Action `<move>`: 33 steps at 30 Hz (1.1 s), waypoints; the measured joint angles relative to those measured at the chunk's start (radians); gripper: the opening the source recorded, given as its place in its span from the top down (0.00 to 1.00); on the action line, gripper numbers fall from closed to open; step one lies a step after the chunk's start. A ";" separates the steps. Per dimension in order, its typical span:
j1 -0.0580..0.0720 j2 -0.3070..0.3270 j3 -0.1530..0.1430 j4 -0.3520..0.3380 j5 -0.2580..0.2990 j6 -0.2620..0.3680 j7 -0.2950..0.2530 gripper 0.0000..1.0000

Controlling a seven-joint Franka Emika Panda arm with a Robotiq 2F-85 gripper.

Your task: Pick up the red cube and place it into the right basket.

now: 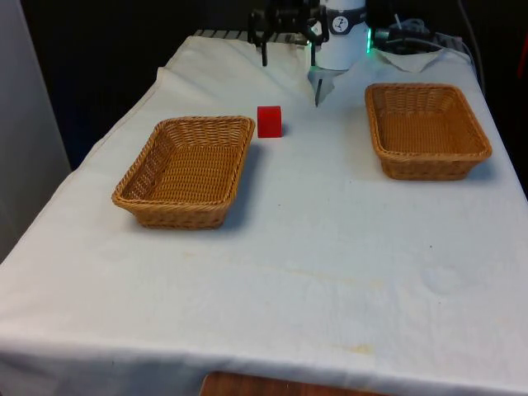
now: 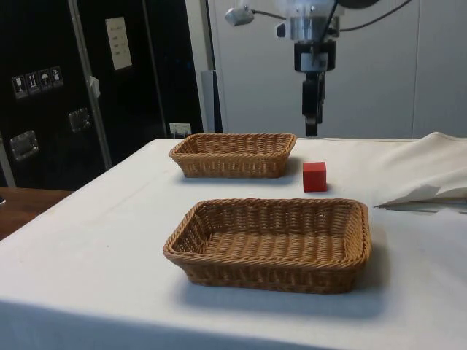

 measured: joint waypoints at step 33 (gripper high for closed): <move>0.004 0.278 -0.070 0.002 0.048 0.265 -0.090 0.00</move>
